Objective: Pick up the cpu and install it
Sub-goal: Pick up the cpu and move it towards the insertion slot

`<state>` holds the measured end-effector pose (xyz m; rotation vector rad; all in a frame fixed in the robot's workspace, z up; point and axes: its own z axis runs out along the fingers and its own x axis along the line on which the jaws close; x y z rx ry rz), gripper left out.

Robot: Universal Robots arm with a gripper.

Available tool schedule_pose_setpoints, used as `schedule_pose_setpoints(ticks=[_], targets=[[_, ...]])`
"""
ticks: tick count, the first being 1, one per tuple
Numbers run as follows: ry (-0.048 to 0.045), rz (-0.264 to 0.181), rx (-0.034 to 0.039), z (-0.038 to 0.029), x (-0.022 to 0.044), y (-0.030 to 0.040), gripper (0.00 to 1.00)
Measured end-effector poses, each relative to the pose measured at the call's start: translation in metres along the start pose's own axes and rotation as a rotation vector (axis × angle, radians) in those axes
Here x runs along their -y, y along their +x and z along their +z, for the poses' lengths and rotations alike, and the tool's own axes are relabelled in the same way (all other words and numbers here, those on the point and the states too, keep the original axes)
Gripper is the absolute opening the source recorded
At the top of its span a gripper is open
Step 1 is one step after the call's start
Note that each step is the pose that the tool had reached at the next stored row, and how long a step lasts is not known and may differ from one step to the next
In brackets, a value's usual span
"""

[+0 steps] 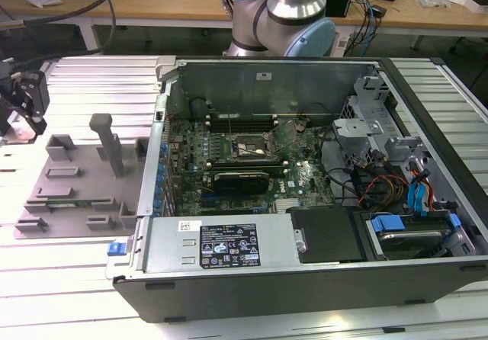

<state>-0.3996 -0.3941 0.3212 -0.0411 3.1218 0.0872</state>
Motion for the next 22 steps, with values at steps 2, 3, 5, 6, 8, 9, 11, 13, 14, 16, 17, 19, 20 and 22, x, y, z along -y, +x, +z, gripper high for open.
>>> schedule_pose_setpoints(ticks=[2,3,5,6,8,9,11,13,14,16,17,19,20,22], targets=[[0.0,0.0,0.0,-0.006,-0.0003,-0.0002,0.54],[0.0001,0.0,-0.0001,-0.0095,-0.0005,-0.0004,0.54],[0.0,0.0,0.0,-0.0137,-0.0007,-0.0005,0.54],[0.0001,0.0,-0.0001,-0.0158,-0.0009,-0.0005,0.54],[0.0001,0.0,-0.0001,-0.0207,-0.0011,-0.0006,0.54],[0.0,0.0,0.0,-0.0219,-0.0012,-0.0006,0.54],[0.0,0.001,0.0,-0.0271,-0.0015,-0.0007,0.54],[-0.0001,0.001,0.0,-0.0344,-0.0019,-0.0008,0.54],[-0.0006,0.002,0.0001,-0.0383,-0.0021,-0.0009,0.54],[-0.0009,0.002,0.0001,-0.043,-0.0024,-0.001,0.54],[-0.001,0.002,0.0001,-0.0446,-0.0025,-0.001,0.54],[-0.0014,0.003,0.0001,-0.0486,-0.0027,-0.0011,0.54],[-0.0015,0.003,0.0002,-0.0515,-0.0029,-0.0012,0.54],[-0.0018,0.003,0.0002,-0.0557,-0.0031,-0.0012,0.54]])
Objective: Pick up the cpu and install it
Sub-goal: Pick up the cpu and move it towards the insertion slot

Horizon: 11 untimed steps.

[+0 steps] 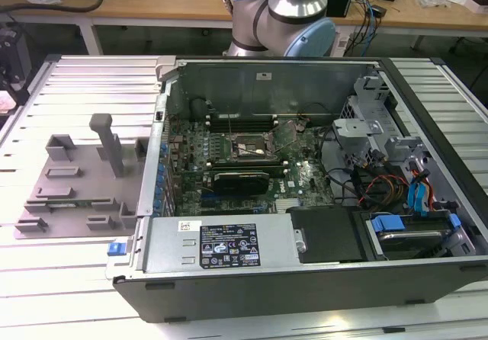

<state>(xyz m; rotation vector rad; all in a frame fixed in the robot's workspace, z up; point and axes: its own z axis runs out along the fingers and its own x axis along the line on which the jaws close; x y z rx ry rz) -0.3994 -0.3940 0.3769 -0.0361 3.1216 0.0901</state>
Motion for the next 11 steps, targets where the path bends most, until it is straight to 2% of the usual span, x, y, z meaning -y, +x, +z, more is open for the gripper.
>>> schedule_pose_setpoints(ticks=[8,11], targets=[[0.0,0.0,-0.0001,-0.0018,-0.0001,-0.0009,0.54],[-0.0001,0.0,0.0,-0.0091,-0.0005,-0.0011,0.54]])
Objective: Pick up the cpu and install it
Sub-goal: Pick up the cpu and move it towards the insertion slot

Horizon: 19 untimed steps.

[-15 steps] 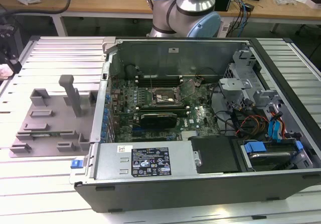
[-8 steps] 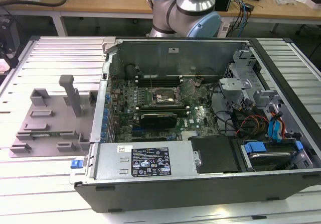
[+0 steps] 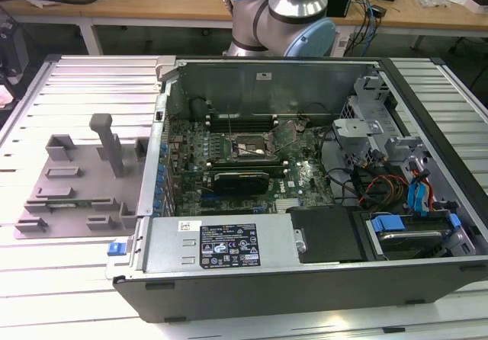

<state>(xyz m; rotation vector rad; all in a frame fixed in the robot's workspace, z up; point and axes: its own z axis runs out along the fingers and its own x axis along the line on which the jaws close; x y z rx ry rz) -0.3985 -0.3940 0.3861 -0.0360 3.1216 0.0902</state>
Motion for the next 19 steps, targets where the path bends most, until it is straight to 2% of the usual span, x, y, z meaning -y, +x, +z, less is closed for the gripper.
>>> schedule_pose_setpoints(ticks=[2,4,5,11,19], targets=[[0.0,0.0,-0.0001,-0.0088,-0.0005,-0.0002,0.54],[-0.0008,0.0,0.0,-0.0213,-0.0012,-0.0004,0.54],[-0.0015,0.0,0.0,-0.0249,-0.0014,-0.0005,0.54],[-0.0026,0.0,-0.0001,-0.0268,-0.0015,-0.0006,0.54],[-0.0026,0.0,0.0,-0.0266,-0.0014,-0.0088,0.54]])
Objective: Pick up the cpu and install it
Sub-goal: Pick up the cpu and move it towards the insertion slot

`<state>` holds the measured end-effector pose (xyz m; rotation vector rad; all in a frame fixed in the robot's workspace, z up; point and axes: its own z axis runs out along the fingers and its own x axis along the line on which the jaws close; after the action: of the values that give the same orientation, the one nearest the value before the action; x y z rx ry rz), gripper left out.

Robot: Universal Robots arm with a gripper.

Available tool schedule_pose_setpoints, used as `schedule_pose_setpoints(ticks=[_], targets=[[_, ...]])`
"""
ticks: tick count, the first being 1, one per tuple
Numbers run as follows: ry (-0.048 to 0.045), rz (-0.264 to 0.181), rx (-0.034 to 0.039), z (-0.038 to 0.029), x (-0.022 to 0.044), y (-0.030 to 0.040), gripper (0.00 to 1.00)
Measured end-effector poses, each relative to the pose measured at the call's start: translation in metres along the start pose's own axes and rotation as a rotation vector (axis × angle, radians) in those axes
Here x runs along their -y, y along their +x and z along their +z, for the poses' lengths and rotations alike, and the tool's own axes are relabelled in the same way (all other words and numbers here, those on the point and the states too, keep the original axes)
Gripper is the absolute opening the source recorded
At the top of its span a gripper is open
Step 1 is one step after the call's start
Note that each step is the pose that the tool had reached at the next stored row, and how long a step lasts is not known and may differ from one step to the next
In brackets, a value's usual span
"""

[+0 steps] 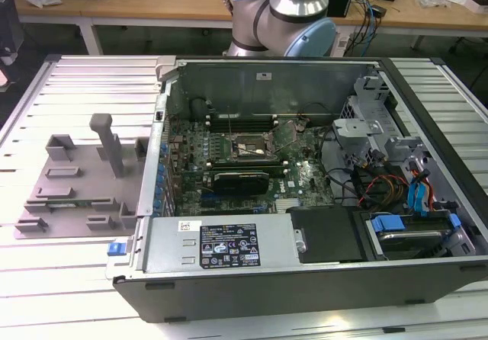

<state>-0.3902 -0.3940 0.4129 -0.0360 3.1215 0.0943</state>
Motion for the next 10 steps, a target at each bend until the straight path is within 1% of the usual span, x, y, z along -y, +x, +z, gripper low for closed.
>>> schedule_pose_setpoints(ticks=[8,10], targets=[[0.0,0.0,0.0,0.0001,0.0002,-0.0044,0.54],[0.0,0.0,0.0,0.0002,0.0002,-0.0076,0.54]])
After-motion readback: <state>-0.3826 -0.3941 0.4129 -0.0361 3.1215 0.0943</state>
